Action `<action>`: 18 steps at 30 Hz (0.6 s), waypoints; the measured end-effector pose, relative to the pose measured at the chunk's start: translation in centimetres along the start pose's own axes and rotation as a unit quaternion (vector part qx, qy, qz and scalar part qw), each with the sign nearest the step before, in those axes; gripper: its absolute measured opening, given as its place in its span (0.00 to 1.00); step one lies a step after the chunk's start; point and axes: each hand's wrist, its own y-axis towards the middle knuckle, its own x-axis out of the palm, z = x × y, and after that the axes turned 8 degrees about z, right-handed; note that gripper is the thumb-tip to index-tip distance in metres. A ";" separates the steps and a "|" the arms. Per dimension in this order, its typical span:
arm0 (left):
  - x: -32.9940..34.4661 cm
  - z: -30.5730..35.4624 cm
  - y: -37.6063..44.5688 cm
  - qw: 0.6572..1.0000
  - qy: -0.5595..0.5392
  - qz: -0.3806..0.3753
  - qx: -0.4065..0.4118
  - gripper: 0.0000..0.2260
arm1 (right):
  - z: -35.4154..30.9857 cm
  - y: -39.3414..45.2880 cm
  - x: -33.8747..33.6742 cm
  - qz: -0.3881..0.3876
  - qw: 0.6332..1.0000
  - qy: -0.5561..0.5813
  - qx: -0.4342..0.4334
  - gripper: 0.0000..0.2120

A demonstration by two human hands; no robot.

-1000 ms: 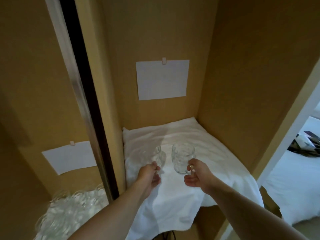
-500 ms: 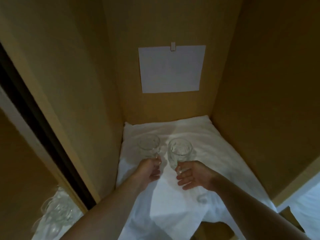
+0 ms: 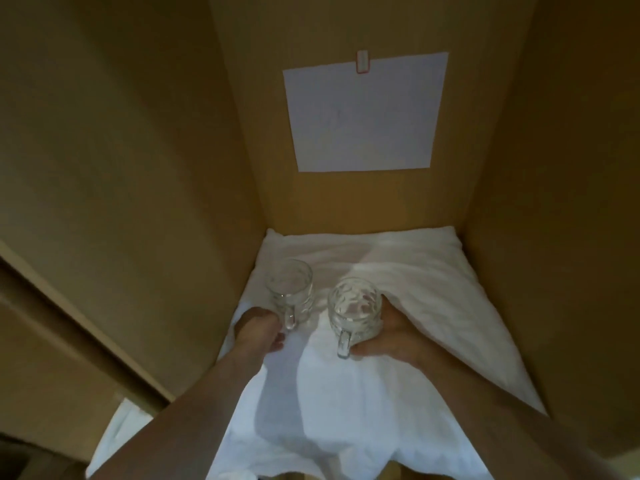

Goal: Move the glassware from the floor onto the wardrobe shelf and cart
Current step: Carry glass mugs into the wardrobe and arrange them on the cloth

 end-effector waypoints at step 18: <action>2.4 8.1 7.4 0.922 0.227 0.008 0.314 0.43 | -8.0 8.6 -3.4 0.146 0.986 -0.007 0.074 0.37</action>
